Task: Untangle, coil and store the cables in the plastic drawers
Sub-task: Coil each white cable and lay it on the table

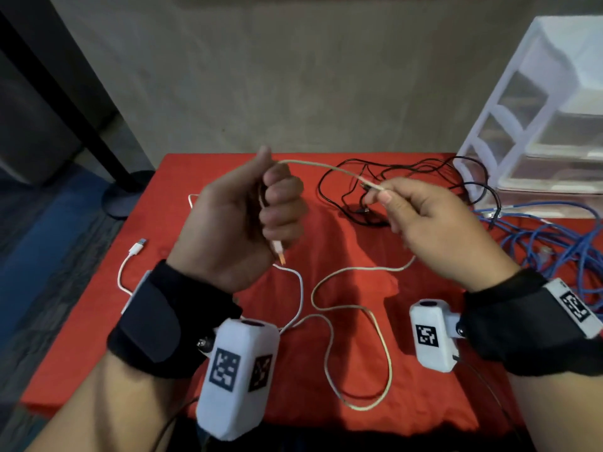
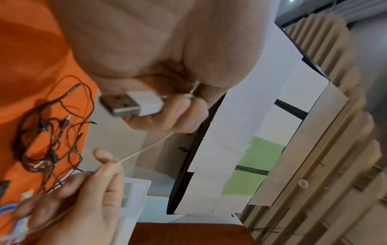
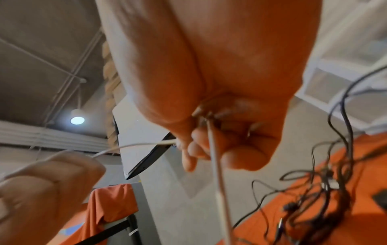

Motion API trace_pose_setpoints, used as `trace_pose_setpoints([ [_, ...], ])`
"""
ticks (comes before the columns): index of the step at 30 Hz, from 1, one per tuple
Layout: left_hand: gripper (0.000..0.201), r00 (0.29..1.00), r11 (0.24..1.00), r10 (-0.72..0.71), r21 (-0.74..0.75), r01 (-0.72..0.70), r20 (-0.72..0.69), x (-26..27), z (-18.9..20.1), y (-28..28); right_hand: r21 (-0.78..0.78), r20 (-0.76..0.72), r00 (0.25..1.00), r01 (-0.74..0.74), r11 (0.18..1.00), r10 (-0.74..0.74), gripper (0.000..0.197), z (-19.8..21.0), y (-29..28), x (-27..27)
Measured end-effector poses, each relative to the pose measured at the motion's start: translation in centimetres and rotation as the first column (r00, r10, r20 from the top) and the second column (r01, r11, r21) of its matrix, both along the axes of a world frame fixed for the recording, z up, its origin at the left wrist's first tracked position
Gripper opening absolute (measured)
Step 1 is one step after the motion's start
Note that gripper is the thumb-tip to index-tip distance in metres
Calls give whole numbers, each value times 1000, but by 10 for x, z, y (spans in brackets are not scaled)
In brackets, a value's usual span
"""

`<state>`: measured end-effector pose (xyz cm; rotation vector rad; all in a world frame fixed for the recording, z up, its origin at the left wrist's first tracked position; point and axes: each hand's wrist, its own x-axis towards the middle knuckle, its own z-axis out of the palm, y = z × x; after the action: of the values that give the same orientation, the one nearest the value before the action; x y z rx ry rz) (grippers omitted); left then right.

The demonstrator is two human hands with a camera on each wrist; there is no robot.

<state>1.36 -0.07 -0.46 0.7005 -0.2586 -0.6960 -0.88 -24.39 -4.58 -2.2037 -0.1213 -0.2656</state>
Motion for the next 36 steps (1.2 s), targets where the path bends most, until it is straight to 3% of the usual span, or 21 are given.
trace_pose_setpoints([
  [5, 38, 939, 946, 311, 45, -320, 145, 1, -9, -14, -34, -168, 961, -227, 973, 218, 25, 0, 31, -12],
  [7, 31, 852, 870, 398, 155, -468, 340, 0, -21, -22, 19, -228, 930, -293, 956, 289, 27, 6, 39, -18],
  [8, 30, 763, 790, 401, 231, -568, 507, -2, -26, -25, 41, -248, 919, -307, 951, 307, 26, 10, 41, -21],
  [9, 33, 629, 676, 322, 293, -676, 708, -4, -31, -25, 54, -261, 908, -325, 944, 328, 24, 16, 41, -23],
  [10, 37, 470, 552, 146, 323, -769, 871, -4, -36, -24, 68, -271, 893, -353, 933, 358, 24, 23, 39, -27],
  [11, 41, 337, 443, -48, 323, -837, 940, -5, -38, -23, 95, -276, 876, -385, 918, 396, 24, 30, 38, -30],
  [12, 42, 269, 361, -180, 318, -877, 946, -5, -37, -21, 128, -272, 860, -412, 902, 432, 24, 37, 35, -33],
  [13, 40, 251, 314, -238, 319, -894, 938, -5, -35, -19, 164, -256, 853, -425, 890, 455, 24, 44, 32, -36],
  [14, 38, 259, 298, -250, 329, -896, 933, -6, -33, -17, 204, -226, 859, -421, 884, 460, 24, 49, 29, -37],
  [16, 31, 354, 365, -223, 414, -834, 908, -10, -29, -17, 293, -129, 902, -362, 885, 411, 25, 56, 23, -35],
  [20, 36, 635, 649, -92, 530, -546, 767, -23, -19, -27, 260, 69, 989, -144, 955, 130, 20, 53, 9, -21],
  [24, 28, 824, 841, 39, 427, -332, 565, -27, -8, -34, 288, 143, 989, 5, 958, -48, 16, 34, 2, -5],
  [28, 26, 908, 957, 130, 190, -220, 399, -20, 2, -29, 208, 95, 995, -17, 978, -3, 21, 21, 9, -4],
  [33, 24, 975, 992, 120, 23, -127, 187, -16, 0, -21, 208, 31, 996, -83, 975, 78, 22, 18, 22, -7],
  [35, 24, 986, 992, 121, -45, -117, 110, -17, -1, -21, 366, -55, 992, -88, 926, 116, 24, 20, 28, -9],
  [36, 25, 989, 990, 127, -69, -122, 81, -18, -1, -22, 505, -125, 979, -76, 860, 160, 25, 23, 32, -12],
])
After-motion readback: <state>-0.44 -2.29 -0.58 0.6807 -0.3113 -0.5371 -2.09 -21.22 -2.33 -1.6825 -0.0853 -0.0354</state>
